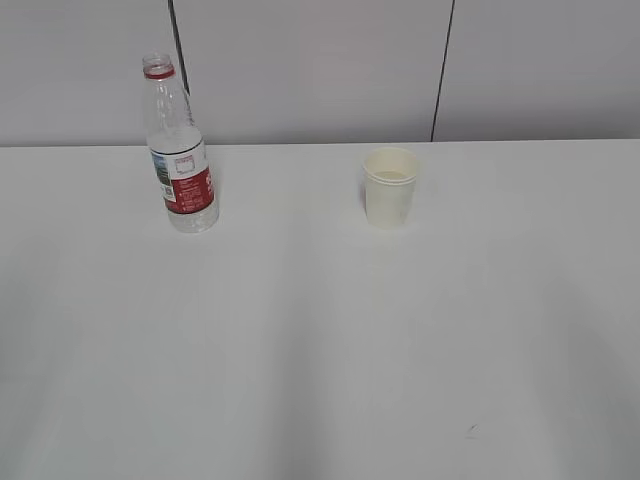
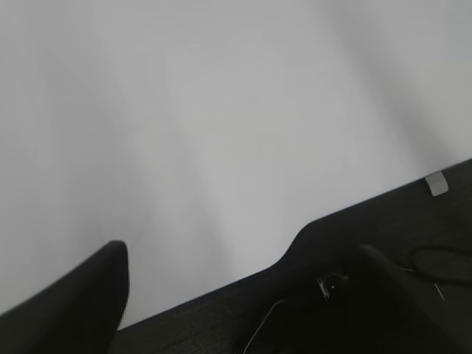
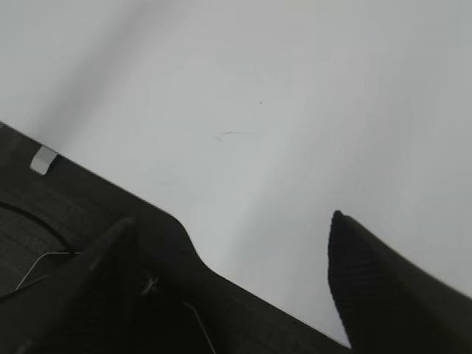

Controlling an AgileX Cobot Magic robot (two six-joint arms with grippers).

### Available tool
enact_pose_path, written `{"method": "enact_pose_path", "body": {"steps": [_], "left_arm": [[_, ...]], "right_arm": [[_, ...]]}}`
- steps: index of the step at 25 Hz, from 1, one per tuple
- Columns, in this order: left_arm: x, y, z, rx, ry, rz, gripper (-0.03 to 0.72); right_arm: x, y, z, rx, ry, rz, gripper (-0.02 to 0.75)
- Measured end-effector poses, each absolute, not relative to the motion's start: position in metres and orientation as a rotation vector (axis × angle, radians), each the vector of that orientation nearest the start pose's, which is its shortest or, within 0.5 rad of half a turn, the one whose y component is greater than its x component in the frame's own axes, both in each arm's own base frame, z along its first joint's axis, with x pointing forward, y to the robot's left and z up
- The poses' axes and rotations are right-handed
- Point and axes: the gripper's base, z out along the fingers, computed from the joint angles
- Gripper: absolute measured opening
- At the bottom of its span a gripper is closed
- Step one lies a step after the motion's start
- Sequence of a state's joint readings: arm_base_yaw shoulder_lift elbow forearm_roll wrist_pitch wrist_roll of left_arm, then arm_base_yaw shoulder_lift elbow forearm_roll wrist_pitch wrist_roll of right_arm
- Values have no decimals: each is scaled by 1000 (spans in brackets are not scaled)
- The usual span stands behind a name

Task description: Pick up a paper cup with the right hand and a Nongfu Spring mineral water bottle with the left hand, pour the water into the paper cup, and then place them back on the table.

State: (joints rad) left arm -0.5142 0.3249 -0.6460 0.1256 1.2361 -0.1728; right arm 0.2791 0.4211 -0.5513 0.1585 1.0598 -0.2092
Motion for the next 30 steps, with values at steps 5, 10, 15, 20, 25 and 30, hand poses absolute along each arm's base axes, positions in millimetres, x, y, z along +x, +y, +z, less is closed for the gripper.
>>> {"method": "enact_pose_path", "body": {"steps": [5,10,15,20,25,30], "left_arm": [[25,-1,290,398,2332,-159,535],[33,-4,287,397,2251,-168,520],[34,-5,286,399,2239,-171,510],[34,-5,287,399,2234,-173,502],[34,-5,287,399,2235,-173,501],[34,-5,287,397,2234,-172,501]], "right_arm": [[25,10,270,-457,2246,128,585],[17,5,256,-430,2187,93,585],[17,4,255,-423,2185,83,584],[17,4,254,-424,2186,83,584],[17,4,253,-424,2188,81,584],[17,4,253,-423,2187,81,584]]}}
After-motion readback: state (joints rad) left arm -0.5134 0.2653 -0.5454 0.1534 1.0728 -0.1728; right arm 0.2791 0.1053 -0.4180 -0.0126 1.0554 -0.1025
